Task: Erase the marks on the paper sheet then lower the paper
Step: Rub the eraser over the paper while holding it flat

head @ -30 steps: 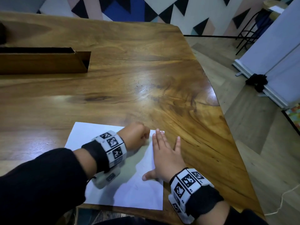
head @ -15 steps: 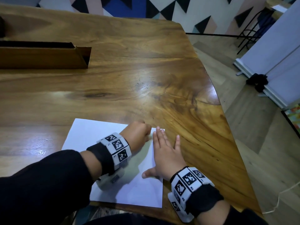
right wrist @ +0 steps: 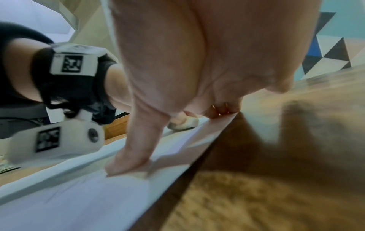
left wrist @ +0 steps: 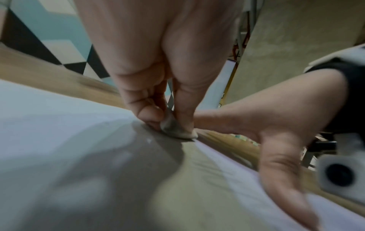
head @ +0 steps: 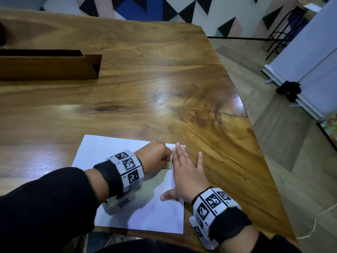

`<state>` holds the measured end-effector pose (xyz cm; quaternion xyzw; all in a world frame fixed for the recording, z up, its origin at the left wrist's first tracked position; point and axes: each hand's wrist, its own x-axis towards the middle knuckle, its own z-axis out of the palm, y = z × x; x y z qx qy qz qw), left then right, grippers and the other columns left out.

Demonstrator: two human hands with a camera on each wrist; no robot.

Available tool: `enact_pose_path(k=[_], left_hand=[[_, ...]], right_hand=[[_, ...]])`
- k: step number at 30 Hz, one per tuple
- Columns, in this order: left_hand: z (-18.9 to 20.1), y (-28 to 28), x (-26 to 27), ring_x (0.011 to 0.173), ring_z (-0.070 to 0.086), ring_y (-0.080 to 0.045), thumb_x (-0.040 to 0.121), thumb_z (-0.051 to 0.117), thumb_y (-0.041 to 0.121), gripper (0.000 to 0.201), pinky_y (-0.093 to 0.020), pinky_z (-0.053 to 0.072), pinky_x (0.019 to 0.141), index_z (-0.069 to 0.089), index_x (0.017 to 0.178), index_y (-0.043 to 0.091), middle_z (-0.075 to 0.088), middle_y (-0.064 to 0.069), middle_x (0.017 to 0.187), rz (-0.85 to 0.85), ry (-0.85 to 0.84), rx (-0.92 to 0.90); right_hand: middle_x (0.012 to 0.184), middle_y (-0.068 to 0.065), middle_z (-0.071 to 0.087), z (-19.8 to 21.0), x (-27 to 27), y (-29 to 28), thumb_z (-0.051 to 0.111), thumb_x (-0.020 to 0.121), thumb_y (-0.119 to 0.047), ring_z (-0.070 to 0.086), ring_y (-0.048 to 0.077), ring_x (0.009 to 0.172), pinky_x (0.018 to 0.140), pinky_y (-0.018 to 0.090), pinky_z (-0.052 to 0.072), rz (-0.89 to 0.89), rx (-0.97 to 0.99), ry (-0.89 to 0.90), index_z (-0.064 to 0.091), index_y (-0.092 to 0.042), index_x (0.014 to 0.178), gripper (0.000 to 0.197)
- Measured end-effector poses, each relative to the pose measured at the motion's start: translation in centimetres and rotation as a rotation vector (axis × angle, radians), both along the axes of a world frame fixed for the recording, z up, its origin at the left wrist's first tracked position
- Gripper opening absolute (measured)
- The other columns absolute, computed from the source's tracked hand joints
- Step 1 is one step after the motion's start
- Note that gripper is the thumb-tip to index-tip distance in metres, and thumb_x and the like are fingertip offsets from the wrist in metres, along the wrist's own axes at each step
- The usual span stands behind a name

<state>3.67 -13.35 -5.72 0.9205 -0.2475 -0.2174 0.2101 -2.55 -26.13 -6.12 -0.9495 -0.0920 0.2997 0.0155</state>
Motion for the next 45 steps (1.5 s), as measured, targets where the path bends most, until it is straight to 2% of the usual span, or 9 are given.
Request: enact_pose_path(k=[3, 6, 14, 18, 21, 27, 35, 42, 45], left_hand=[[-0.2, 0.0, 1.6, 0.09, 0.056, -0.028, 0.081, 0.061, 0.015, 0.014, -0.025, 0.035, 0.069, 0.064, 0.089, 0.004, 0.06, -0.014, 0.095, 0.131, -0.093, -0.017], [-0.3, 0.5, 1.9, 0.088, 0.056, -0.028, 0.08, 0.064, 0.018, 0.016, -0.024, 0.032, 0.067, 0.065, 0.087, 0.004, 0.061, -0.014, 0.092, 0.195, -0.12, -0.051], [-0.5, 3.3, -4.6, 0.08, 0.053, -0.019, 0.081, 0.06, 0.018, 0.009, -0.026, 0.041, 0.075, 0.065, 0.082, 0.01, 0.052, -0.001, 0.084, -0.072, 0.074, -0.032], [-0.4, 2.1, -0.7, 0.088, 0.057, -0.029, 0.079, 0.062, 0.012, 0.01, -0.023, 0.035, 0.069, 0.065, 0.086, 0.006, 0.057, -0.01, 0.089, 0.095, -0.037, -0.053], [-0.6, 1.6, 0.2, 0.08, 0.054, -0.027, 0.08, 0.063, 0.015, 0.009, -0.025, 0.037, 0.068, 0.062, 0.083, 0.006, 0.055, -0.01, 0.088, 0.173, -0.102, -0.094], [-0.6, 3.2, -4.8, 0.081, 0.054, -0.021, 0.082, 0.057, 0.017, 0.009, -0.025, 0.039, 0.073, 0.062, 0.081, 0.01, 0.047, 0.002, 0.084, -0.072, 0.044, -0.039], [-0.8, 1.6, -3.0, 0.082, 0.055, -0.03, 0.083, 0.057, 0.013, 0.007, -0.034, 0.046, 0.074, 0.061, 0.081, 0.007, 0.045, -0.003, 0.083, 0.101, -0.08, -0.094], [-0.5, 4.0, -4.6, 0.082, 0.049, -0.014, 0.083, 0.06, 0.024, 0.011, -0.02, 0.037, 0.07, 0.062, 0.087, 0.014, 0.049, 0.003, 0.088, -0.024, 0.07, -0.081], [-0.9, 5.1, -3.8, 0.093, 0.046, -0.012, 0.081, 0.064, 0.028, 0.015, -0.02, 0.037, 0.082, 0.062, 0.088, 0.015, 0.053, 0.004, 0.096, 0.036, -0.041, -0.157]], right_hand=[[0.153, 0.006, -0.036, 0.2, -0.1, 0.0, 0.062, 0.065, -0.076, -0.03, 0.02, 0.143, 0.108, 0.06, -0.019, -0.002, -0.012, 0.007, -0.025, -0.007, 0.146, 0.138], [0.154, 0.006, -0.035, 0.3, 0.0, 0.1, 0.062, 0.065, -0.076, -0.028, 0.019, 0.143, 0.109, 0.061, -0.018, 0.0, -0.015, 0.011, -0.025, -0.007, 0.146, 0.138], [0.154, 0.006, -0.035, 0.2, -0.1, 0.0, 0.065, 0.066, -0.073, -0.028, 0.018, 0.144, 0.11, 0.062, -0.018, -0.017, 0.019, 0.005, -0.022, -0.006, 0.148, 0.137], [0.154, 0.006, -0.034, 0.2, -0.1, 0.1, 0.064, 0.065, -0.075, -0.028, 0.018, 0.144, 0.108, 0.062, -0.018, -0.007, -0.001, 0.0, -0.022, -0.006, 0.147, 0.138], [0.154, 0.006, -0.034, 0.2, -0.1, 0.1, 0.064, 0.065, -0.075, -0.028, 0.018, 0.143, 0.108, 0.063, -0.017, -0.006, -0.01, 0.006, -0.022, -0.006, 0.148, 0.138], [0.154, 0.006, -0.034, 0.1, 0.0, 0.1, 0.063, 0.066, -0.074, -0.027, 0.019, 0.144, 0.11, 0.063, -0.017, -0.007, 0.007, 0.008, -0.022, -0.006, 0.147, 0.137], [0.155, 0.007, -0.033, 0.5, -0.1, 0.2, 0.062, 0.067, -0.075, -0.027, 0.02, 0.144, 0.11, 0.061, -0.018, 0.005, -0.011, 0.007, -0.021, -0.006, 0.148, 0.135], [0.153, 0.006, -0.037, 0.1, -0.1, 0.0, 0.064, 0.068, -0.072, -0.031, 0.019, 0.142, 0.113, 0.057, -0.016, -0.007, 0.044, 0.024, -0.023, -0.006, 0.148, 0.135], [0.152, 0.003, -0.037, -0.1, 0.0, -0.7, 0.069, 0.07, -0.065, -0.032, 0.016, 0.141, 0.114, 0.049, -0.019, -0.014, 0.12, 0.032, -0.023, -0.009, 0.149, 0.133]])
